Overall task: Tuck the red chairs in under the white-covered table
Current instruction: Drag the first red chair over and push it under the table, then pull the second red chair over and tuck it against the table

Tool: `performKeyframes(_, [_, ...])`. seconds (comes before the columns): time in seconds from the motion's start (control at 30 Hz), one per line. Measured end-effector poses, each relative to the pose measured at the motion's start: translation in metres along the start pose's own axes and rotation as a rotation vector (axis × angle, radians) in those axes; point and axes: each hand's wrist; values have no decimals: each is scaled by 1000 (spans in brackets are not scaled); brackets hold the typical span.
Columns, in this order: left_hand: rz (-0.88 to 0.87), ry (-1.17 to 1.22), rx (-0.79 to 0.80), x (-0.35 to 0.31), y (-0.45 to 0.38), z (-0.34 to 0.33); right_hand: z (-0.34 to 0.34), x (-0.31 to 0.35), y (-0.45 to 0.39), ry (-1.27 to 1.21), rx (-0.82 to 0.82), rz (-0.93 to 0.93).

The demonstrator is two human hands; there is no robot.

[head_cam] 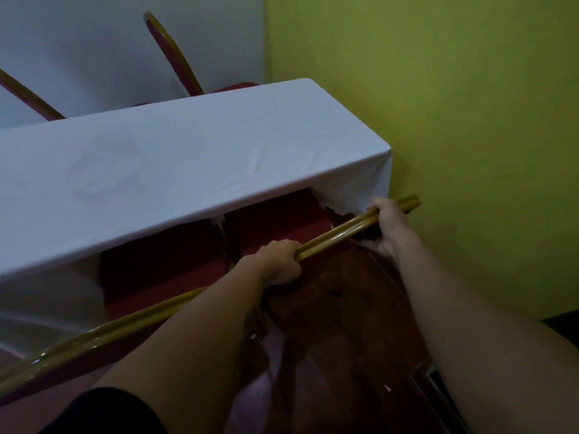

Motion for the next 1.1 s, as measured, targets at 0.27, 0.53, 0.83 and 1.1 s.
performKeyframes(0.27, [-19, -26, -68, 18, 36, 17, -50, -54, 79, 142, -327, 215])
performKeyframes(0.53, [14, 29, -177, 73, 94, 47, -64, -52, 97, 82, -94, 29])
performKeyframes(0.83, [-53, 88, -238, 132, 134, 120, -115, -64, 184, 665, 134, 4])
performKeyframes(1.1, [-13, 73, -357, 317, 219, 266, -316, -106, 302, 766, 247, 458])
Point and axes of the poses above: each hand's wrist, its own y-axis away from the middle knuckle, its own z-axis out of the back of the hand, x = y × z, and after that the axes turned 9 degrees about -x, right-handed
